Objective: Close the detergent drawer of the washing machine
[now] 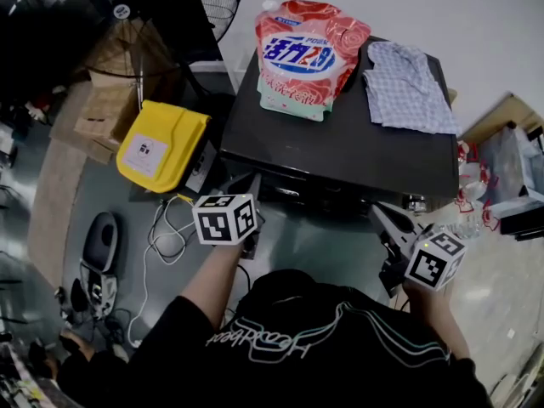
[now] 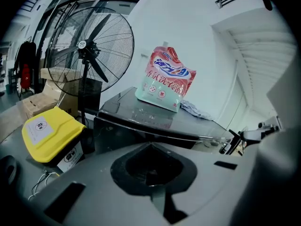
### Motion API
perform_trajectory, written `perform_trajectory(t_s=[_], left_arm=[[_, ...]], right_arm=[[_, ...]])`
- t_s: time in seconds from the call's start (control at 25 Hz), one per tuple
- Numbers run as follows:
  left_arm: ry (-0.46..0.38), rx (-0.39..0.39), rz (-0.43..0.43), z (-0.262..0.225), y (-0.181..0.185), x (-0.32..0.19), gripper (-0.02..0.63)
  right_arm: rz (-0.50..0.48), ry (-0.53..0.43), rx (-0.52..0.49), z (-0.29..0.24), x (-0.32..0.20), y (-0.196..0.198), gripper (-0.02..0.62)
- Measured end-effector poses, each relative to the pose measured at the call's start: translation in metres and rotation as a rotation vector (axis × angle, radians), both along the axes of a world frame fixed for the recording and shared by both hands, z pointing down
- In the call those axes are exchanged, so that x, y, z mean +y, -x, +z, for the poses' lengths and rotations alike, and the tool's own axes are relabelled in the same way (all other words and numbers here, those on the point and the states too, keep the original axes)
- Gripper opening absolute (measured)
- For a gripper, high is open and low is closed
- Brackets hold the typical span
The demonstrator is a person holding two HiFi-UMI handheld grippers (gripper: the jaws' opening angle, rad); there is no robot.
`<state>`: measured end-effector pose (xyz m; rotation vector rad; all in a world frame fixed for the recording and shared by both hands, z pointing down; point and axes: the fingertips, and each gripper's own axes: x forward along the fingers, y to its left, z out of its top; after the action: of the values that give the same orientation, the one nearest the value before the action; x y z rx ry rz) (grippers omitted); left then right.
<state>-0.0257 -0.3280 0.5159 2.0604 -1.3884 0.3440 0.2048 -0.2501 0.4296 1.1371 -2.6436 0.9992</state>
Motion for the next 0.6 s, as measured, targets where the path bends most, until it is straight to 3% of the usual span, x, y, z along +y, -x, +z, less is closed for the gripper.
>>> perform_trajectory(t_s=[0.6], left_arm=[[-0.001,-0.010,0.031,0.005,-0.002,-0.017,0.021]], right_arm=[[0.002,-0.051,0.016,-0.014,0.009,-0.008,0.026]])
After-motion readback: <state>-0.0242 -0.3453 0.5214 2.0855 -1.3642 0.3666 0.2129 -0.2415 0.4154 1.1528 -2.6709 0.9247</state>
